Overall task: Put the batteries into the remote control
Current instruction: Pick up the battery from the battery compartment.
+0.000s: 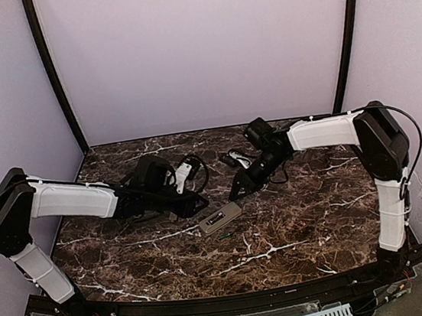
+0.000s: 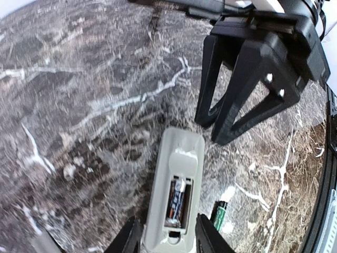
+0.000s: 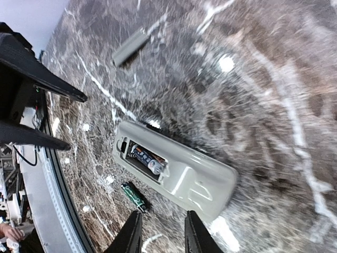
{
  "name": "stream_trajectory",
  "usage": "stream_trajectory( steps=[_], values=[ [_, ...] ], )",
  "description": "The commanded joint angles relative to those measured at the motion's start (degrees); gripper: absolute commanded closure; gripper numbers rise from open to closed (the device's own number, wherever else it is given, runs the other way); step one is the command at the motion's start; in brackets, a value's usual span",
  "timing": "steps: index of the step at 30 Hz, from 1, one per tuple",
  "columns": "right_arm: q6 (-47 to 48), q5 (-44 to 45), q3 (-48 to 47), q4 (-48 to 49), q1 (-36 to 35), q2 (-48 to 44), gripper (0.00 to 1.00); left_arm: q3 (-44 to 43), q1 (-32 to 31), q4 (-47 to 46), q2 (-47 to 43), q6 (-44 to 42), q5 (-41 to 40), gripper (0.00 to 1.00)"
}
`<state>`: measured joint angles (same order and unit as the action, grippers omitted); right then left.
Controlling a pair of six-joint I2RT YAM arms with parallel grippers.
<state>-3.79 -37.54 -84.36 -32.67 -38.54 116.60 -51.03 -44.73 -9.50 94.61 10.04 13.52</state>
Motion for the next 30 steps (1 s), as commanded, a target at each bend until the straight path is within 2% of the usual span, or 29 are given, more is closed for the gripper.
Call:
stream_trajectory(
  steps=[1, 7, 11, 30],
  values=[
    [-1.36, -3.49, 3.80, 5.12, 3.58, -5.99, 0.71, -4.40, -0.60, 8.25, 0.64, -7.37, -1.72, 0.64],
    [-0.90, -4.47, 7.50, 6.43, 6.37, -8.40, 0.69, -13.15, -3.48, 18.19, 6.64, -14.03, -4.34, 0.67],
    [-0.93, -5.11, 9.20, 7.61, 6.99, -8.78, 0.69, -16.05, -4.07, 20.84, 8.98, -15.26, -4.45, 0.70],
    [-0.69, -6.58, 10.17, 8.61, 7.40, -7.81, 0.71, -23.98, -6.10, 25.75, 16.46, -18.67, -6.65, 0.74]
  ],
)
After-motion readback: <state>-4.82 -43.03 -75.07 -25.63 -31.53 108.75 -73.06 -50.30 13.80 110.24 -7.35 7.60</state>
